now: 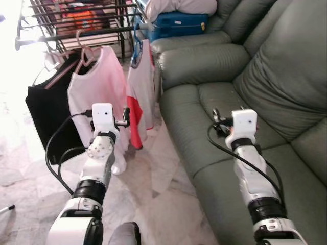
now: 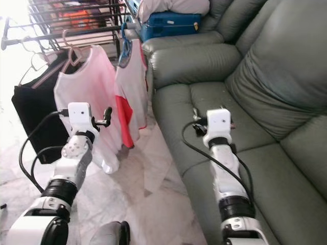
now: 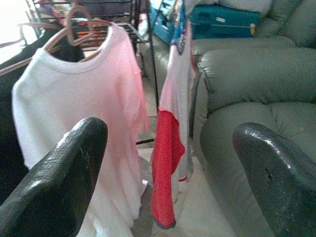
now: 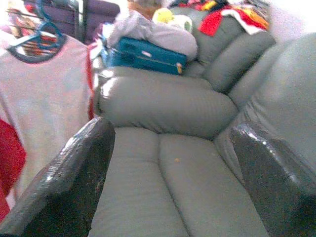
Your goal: Hang hanger
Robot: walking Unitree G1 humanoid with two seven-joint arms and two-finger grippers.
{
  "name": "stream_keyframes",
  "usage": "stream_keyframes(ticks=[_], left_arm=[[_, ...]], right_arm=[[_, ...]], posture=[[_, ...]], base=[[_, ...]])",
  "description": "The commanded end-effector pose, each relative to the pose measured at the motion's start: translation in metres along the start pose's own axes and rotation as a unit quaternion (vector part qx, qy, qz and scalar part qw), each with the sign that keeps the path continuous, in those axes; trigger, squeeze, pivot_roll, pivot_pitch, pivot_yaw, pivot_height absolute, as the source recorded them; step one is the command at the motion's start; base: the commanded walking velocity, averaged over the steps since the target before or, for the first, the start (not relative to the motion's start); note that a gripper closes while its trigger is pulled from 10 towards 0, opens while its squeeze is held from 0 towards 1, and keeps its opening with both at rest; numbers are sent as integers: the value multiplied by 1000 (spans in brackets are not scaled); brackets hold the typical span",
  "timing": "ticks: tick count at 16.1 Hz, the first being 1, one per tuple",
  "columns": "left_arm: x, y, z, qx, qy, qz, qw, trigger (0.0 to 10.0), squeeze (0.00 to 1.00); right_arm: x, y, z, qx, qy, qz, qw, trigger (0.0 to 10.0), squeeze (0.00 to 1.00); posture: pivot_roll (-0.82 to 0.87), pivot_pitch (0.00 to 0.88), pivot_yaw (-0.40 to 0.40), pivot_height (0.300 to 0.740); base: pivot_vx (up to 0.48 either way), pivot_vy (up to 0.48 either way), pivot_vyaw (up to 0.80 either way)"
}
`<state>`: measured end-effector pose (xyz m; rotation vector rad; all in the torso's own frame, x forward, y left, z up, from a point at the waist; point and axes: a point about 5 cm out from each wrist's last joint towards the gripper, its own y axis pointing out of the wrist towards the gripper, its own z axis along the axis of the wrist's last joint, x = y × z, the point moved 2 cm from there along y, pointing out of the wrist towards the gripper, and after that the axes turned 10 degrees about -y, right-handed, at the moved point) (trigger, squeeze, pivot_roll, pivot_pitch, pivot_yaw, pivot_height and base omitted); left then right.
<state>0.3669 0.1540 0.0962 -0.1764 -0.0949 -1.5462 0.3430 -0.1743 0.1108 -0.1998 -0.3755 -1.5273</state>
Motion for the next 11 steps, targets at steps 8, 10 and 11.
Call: stream_keyframes(ticks=[8, 10, 11], left_arm=[[-33, -38, -9, 6, 91, 20, 996, 10000, 0], [-37, -47, -21, -18, 87, 23, 996, 10000, 0], [-35, -46, -21, -17, 86, 21, 996, 10000, 0]], right_arm=[[2, -22, 2, 23, 16, 34, 999, 10000, 0], [3, -28, 2, 25, -3, 44, 999, 10000, 0], [5, -28, 0, 19, 3, 37, 999, 10000, 0]], posture=[[-26, 114, 35, 740], [-40, 115, 26, 740], [-42, 112, 25, 740]], base=[[0, 0, 100], [0, 0, 800], [0, 0, 800]])
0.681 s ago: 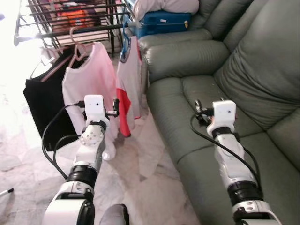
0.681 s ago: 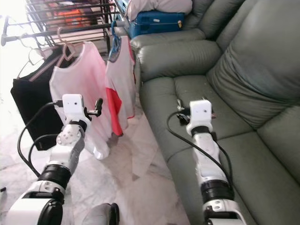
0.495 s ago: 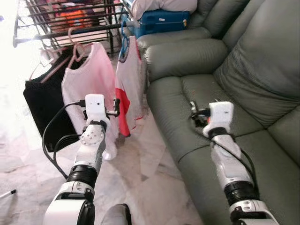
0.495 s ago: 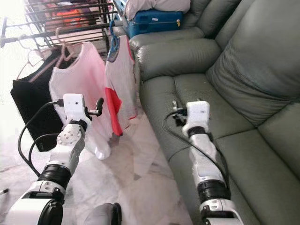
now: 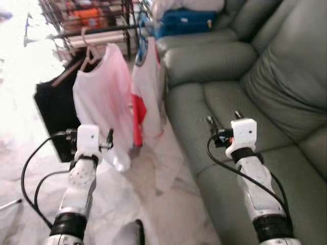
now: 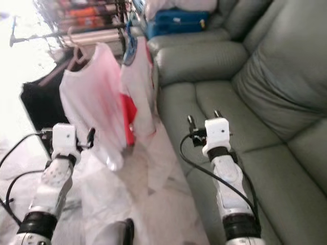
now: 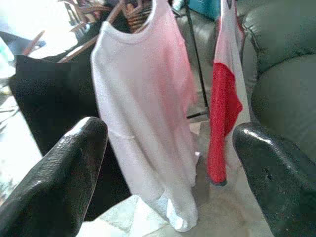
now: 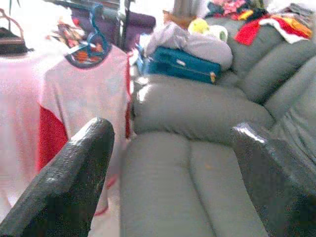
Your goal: Hang hanger
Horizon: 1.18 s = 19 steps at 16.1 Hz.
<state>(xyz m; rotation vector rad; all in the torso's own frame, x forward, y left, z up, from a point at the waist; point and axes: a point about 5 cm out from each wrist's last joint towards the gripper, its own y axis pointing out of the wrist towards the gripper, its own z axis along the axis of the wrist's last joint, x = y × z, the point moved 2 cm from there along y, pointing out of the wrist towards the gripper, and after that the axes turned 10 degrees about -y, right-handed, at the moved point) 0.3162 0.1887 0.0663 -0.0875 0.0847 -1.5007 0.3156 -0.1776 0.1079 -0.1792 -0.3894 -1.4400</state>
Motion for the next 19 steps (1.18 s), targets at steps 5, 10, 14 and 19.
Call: stream_keyframes(ticks=[5, 10, 14, 19], left_arm=[[7, 9, 19, 26, -1, 2, 1000, 10000, 0], [15, 11, 19, 20, 2, -12, 1000, 10000, 0], [18, 16, 23, 18, -9, -30, 999, 10000, 0], [29, 17, 24, 18, -6, -59, 998, 10000, 0]], right_arm=[[6, 0, -2, -15, 27, -19, 999, 10000, 0], [12, 8, -3, -23, 54, -38, 998, 10000, 0], [12, 8, -6, -38, 37, -38, 998, 10000, 0], [12, 6, -4, -33, 38, -37, 998, 10000, 0]], posture=[[-44, 107, 24, 740], [-38, 114, 28, 740], [-40, 119, 21, 740], [-45, 110, 16, 740]], base=[[0, 0, 800], [0, 423, 578], [0, 480, 0], [0, 480, 0]])
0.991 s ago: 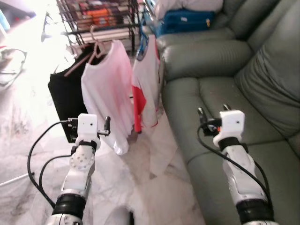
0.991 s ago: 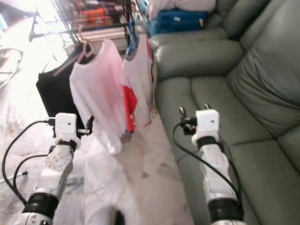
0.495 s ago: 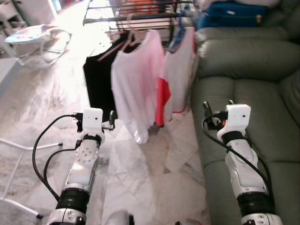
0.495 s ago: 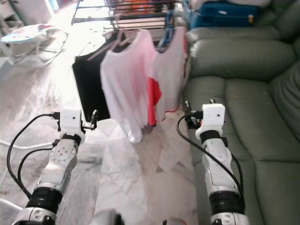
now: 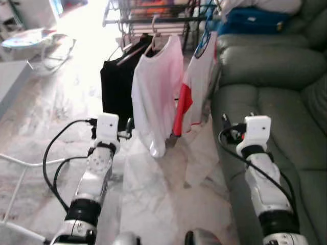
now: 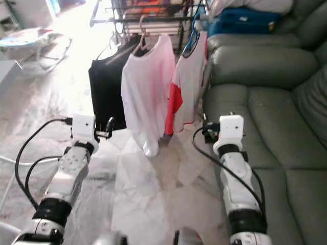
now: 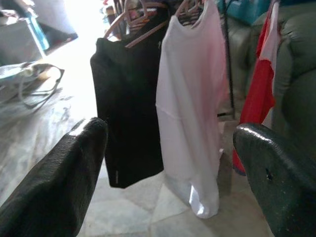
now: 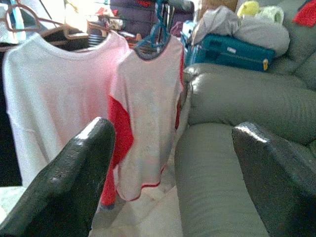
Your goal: Hang hanger
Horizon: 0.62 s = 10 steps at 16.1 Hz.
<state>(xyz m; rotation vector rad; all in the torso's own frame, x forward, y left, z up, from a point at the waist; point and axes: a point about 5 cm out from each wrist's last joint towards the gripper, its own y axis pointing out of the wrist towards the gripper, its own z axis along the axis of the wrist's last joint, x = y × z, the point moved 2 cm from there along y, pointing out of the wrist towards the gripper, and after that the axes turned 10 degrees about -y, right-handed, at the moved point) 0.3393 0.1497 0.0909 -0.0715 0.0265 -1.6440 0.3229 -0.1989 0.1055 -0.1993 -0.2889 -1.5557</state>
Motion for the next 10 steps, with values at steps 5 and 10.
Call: stream_keyframes(ticks=[5, 10], left_arm=[[-15, 0, -3, 2, -7, 32, 999, 10000, 0], [-18, 8, 6, 22, -21, 37, 999, 10000, 0]], right_arm=[[-6, 0, 2, 2, -5, 2, 1000, 10000, 0], [-4, 5, 3, -2, -25, -7, 1000, 10000, 0]], posture=[[-46, 100, 12, 740], [-56, 99, 17, 740]], base=[[0, 480, 0], [0, 384, 0]])
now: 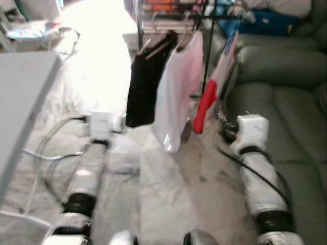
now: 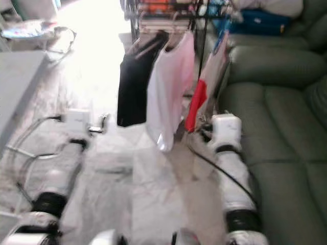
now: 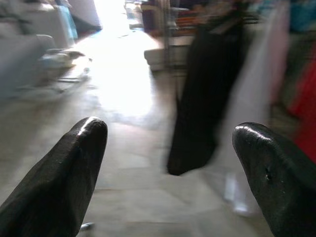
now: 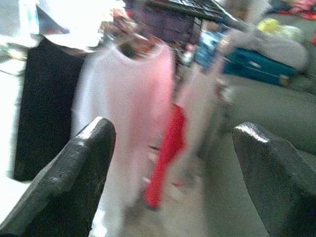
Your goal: Hang hanger
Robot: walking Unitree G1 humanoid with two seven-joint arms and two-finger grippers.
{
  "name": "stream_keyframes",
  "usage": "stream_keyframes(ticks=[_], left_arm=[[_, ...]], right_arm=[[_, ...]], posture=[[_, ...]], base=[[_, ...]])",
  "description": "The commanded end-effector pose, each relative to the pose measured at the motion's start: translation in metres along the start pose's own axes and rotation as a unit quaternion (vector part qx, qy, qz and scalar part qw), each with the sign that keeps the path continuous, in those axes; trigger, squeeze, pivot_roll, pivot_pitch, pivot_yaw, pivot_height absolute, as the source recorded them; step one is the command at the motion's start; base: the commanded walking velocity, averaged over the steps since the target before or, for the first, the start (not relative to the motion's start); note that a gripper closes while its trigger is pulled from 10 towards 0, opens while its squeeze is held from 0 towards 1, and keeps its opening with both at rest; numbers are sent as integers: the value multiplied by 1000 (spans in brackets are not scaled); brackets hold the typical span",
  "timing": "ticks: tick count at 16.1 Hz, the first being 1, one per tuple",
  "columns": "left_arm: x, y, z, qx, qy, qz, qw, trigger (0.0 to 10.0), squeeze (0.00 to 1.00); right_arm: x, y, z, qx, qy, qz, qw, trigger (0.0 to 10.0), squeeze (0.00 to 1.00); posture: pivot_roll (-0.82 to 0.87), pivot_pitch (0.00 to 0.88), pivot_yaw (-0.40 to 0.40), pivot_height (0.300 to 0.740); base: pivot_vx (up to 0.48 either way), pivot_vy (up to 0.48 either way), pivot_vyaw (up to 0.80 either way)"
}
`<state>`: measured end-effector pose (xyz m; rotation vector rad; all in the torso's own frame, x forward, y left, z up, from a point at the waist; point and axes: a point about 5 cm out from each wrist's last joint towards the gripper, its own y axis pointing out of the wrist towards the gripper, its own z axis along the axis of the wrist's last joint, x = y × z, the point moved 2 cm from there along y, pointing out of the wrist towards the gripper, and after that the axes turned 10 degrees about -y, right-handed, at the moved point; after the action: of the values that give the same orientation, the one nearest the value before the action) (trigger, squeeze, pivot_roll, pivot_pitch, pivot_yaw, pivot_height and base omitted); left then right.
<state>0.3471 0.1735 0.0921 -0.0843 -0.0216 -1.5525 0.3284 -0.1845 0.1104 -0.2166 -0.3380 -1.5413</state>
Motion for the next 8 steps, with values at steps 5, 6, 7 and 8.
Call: stream_keyframes(ticks=[5, 6, 7, 8], left_arm=[[11, 3, 6, 13, -18, -28, 999, 10000, 0], [11, 4, 7, 15, -17, -34, 999, 10000, 0], [12, 5, 7, 16, -17, -34, 999, 10000, 0], [12, 5, 8, 18, -18, -34, 999, 10000, 0]], right_arm=[[3, -1, -13, -42, 8, 6, 999, 10000, 0], [3, -1, -11, -37, 9, 5, 999, 10000, 0], [3, -1, -11, -38, 9, 6, 999, 10000, 0], [3, -1, -11, -39, 9, 6, 999, 10000, 0]], posture=[[-59, 104, 22, 740], [-59, 104, 22, 740], [-60, 106, 23, 740], [-60, 106, 23, 740]], base=[[52, 65, 0], [289, 386, 0], [289, 386, 0], [292, 379, 0]])
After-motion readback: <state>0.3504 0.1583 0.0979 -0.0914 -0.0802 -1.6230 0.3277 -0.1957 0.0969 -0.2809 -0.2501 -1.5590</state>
